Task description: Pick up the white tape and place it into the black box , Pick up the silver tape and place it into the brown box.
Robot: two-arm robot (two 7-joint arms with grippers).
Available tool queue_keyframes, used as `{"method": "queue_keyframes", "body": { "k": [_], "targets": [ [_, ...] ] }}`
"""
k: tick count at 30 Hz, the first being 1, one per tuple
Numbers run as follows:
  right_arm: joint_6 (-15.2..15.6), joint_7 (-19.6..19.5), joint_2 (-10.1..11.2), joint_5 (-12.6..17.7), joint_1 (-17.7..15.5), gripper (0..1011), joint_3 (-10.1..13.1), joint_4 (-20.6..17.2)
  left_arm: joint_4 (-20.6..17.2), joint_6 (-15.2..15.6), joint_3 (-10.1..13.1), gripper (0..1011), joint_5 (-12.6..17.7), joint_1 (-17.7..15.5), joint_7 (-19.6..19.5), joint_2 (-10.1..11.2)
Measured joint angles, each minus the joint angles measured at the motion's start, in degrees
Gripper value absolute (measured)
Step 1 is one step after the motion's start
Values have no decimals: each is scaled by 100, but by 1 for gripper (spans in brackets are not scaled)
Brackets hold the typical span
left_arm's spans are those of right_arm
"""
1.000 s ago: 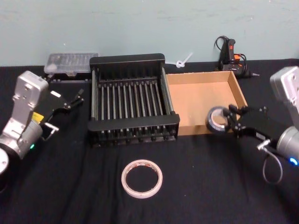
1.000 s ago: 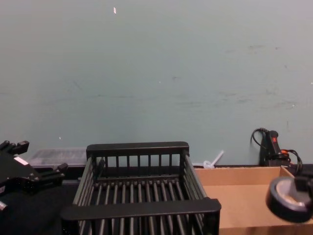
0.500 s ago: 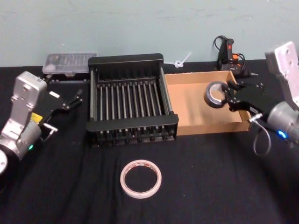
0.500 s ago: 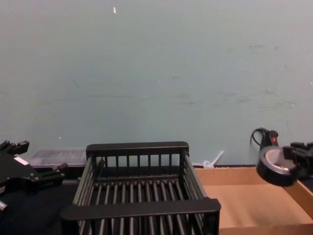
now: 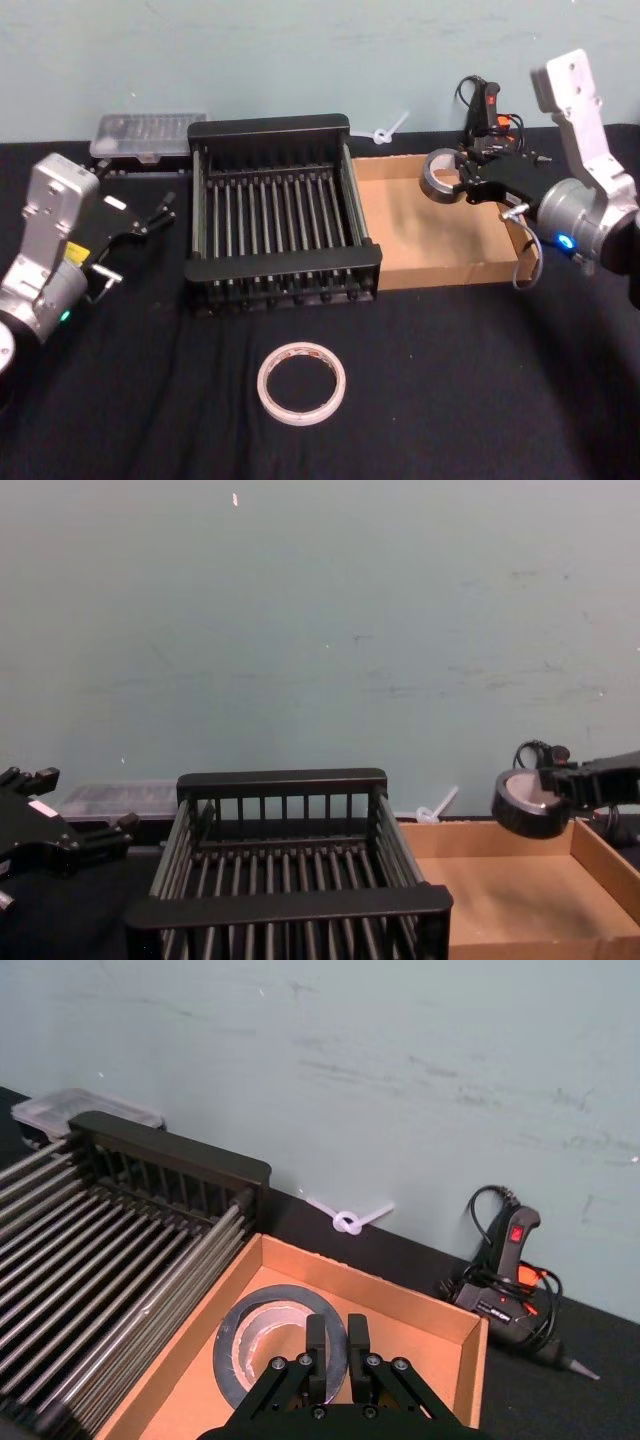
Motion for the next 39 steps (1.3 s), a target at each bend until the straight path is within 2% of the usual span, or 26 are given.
{"method": "queue_keyframes", "body": {
  "k": [10, 20, 34, 36, 39],
  "targets": [
    [212, 6, -309, -133, 461, 131, -130, 775, 0, 0, 0, 1001, 0, 0, 0, 0],
    [291, -36, -518, -231, 615, 131, -135, 1257, 0, 0, 0, 1001, 0, 0, 0, 0],
    [286, -53, -547, -286, 633, 131, -135, 1320, 0, 0, 0, 1001, 0, 0, 0, 0],
    [286, -52, -546, -284, 633, 147, -135, 1318, 0, 0, 0, 1001, 0, 0, 0, 0],
    [285, -51, -545, -279, 632, 225, -133, 1313, 0, 0, 0, 1001, 0, 0, 0, 0]
  ]
}}
